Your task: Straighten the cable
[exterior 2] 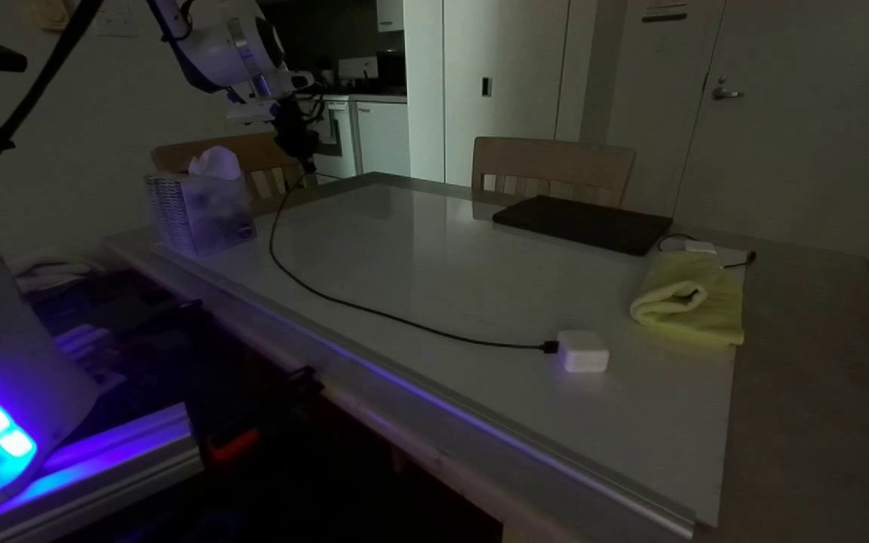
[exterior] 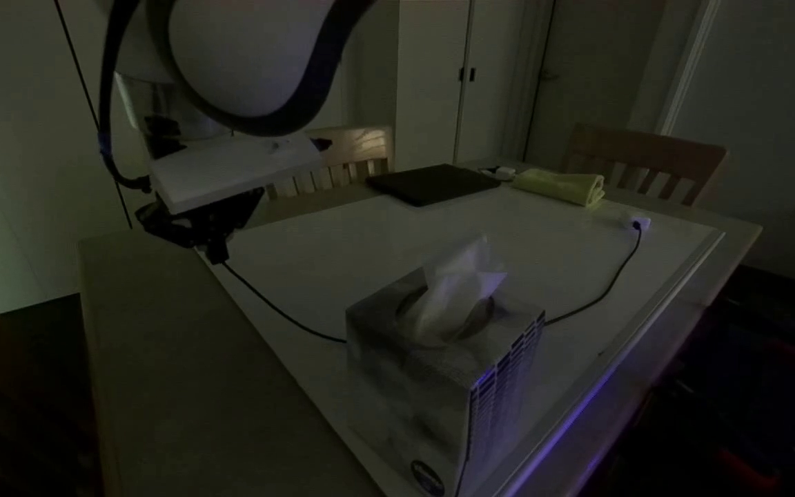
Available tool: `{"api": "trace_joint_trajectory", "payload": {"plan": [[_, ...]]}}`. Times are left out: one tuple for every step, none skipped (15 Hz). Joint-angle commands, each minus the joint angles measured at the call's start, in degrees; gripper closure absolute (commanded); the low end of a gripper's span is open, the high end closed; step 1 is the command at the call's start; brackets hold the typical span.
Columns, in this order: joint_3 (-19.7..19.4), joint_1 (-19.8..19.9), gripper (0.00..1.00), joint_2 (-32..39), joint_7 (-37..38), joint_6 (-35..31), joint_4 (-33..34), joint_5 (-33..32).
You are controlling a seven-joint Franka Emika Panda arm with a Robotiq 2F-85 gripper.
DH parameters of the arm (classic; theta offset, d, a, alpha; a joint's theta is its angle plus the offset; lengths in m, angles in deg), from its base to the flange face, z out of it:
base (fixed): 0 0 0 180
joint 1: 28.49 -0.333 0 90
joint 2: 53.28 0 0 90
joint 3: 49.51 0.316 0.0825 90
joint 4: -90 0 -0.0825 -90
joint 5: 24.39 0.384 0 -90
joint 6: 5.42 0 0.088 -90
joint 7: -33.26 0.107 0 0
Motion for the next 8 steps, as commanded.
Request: {"api": "trace_joint_trajectory", "payload": {"plan": [[0.00,-1.09,0.98,2.22,-8.62,-0.71,2.94,0.97],[0.15,-1.16,0.98,2.71,-10.99,-1.63,3.44,1.04],[0.21,-1.33,0.98,3.12,-13.10,-2.38,3.85,1.19],[0.44,-1.29,0.98,3.56,-15.43,-3.61,4.22,1.50],[0.75,-1.15,0.98,4.11,-17.95,-5.37,4.46,1.84],[1.26,-0.87,0.98,4.62,-20.84,-7.24,4.66,2.50],[1.63,-0.74,0.98,5.16,-23.35,-8.45,5.02,3.22],[2.12,-0.52,0.98,5.63,-25.90,-9.61,5.16,4.06]]}}
